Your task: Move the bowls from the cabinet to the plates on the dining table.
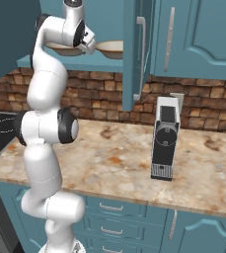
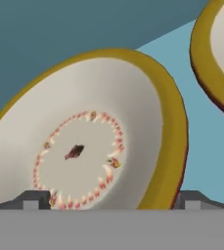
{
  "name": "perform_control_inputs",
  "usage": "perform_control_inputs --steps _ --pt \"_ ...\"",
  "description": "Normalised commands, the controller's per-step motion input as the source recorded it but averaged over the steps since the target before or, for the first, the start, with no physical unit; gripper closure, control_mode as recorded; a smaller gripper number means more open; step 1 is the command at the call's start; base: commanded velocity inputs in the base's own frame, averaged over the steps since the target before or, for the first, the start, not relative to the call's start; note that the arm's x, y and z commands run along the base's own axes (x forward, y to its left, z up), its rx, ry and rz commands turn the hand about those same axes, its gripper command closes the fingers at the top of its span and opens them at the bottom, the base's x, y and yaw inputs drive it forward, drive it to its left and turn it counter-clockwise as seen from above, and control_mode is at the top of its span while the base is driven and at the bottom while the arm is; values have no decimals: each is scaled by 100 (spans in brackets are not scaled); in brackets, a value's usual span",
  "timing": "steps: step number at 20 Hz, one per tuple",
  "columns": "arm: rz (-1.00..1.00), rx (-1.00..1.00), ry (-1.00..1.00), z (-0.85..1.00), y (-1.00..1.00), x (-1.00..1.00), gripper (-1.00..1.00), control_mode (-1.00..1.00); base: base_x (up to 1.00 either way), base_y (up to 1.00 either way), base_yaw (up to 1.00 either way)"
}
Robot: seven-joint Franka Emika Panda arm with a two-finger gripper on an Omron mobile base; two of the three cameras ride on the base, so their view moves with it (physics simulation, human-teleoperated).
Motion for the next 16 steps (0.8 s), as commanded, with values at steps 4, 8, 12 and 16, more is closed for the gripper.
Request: perform_control_inputs --steps 4,8,12,16 --pt "0 0 0 0 14 40 -100 -100 0 0 0" --pt "0 0 4 0 22 0 100 -100 0 0 0" --pt "0 0 2 0 15 0 100 -100 0 0 0" --pt "0 0 0 0 2 0 100 -100 0 0 0"
